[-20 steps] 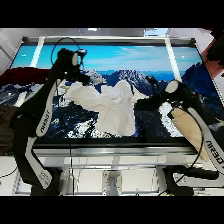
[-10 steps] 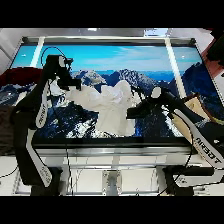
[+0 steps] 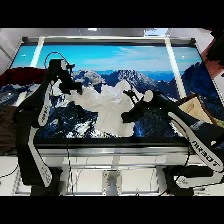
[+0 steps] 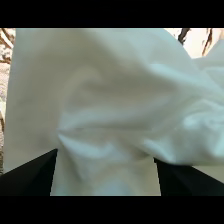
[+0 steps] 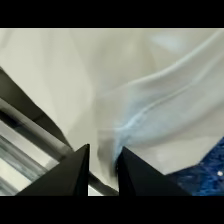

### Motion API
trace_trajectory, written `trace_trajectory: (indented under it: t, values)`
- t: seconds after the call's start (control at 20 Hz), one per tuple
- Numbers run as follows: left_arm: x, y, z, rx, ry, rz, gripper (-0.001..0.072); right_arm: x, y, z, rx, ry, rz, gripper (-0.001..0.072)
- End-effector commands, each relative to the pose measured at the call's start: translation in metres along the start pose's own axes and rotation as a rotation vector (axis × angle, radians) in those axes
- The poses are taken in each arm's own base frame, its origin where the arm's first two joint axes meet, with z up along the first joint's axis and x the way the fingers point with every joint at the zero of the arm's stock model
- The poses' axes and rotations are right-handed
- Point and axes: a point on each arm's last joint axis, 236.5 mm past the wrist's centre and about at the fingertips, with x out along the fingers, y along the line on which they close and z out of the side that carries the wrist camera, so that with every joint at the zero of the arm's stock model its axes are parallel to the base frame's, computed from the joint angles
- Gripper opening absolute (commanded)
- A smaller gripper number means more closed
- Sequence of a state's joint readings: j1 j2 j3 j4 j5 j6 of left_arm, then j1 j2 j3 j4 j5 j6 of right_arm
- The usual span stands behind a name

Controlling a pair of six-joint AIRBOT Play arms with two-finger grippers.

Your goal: Fold the shirts.

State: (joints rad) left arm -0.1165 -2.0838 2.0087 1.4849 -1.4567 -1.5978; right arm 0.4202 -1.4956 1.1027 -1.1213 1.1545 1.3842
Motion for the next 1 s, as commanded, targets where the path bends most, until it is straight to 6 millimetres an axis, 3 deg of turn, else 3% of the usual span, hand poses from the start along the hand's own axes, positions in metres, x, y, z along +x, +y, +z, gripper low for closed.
trace_trajectory:
  t: [0.0,0.05,0.1,0.15,0.2,0.35,0.5,0.6,0.7,0.8,0.95]
  values:
    - [0.001,0.000,-0.001,0.005,0.005,-0.001,0.0679,0.000,-0.034,-0.008,-0.036,0.036,-0.175,0.0239]
    - [0.001,0.000,-0.001,0.005,0.005,-0.001,0.0678,-0.001,-0.039,-0.008,-0.043,0.037,-0.195,0.0238]
    - [0.001,0.000,-0.001,0.005,0.005,0.000,0.0611,-0.002,-0.041,-0.005,-0.049,0.025,-0.206,0.0236]
    - [0.001,0.000,-0.001,0.005,0.005,0.001,0.0271,-0.002,-0.042,0.000,-0.052,0.004,-0.210,0.0092]
    - [0.001,0.000,-0.001,0.008,0.005,0.000,0.0025,-0.002,-0.043,0.006,-0.055,-0.019,-0.213,0.0031]
    - [-0.010,0.008,-0.007,0.044,0.028,0.025,0.0012,-0.011,-0.044,0.022,-0.073,-0.071,-0.232,0.0030]
    - [-0.055,0.023,-0.003,0.022,-0.040,0.039,0.0011,-0.053,-0.039,0.043,-0.111,-0.137,-0.291,0.0030]
    - [-0.105,0.034,-0.008,0.021,-0.104,0.046,0.0011,-0.108,-0.035,0.057,-0.160,-0.221,-0.373,0.0030]
    - [-0.165,0.043,-0.022,0.021,-0.183,0.055,0.0011,-0.171,-0.031,0.055,-0.187,-0.301,-0.466,0.0030]
    - [-0.230,0.047,-0.040,0.032,-0.295,0.064,0.0012,-0.234,-0.030,0.035,-0.177,-0.372,-0.564,0.0030]
    - [-0.326,0.038,-0.076,0.080,-0.506,0.095,0.0012,-0.313,-0.023,-0.011,-0.153,-0.500,-0.659,0.0030]
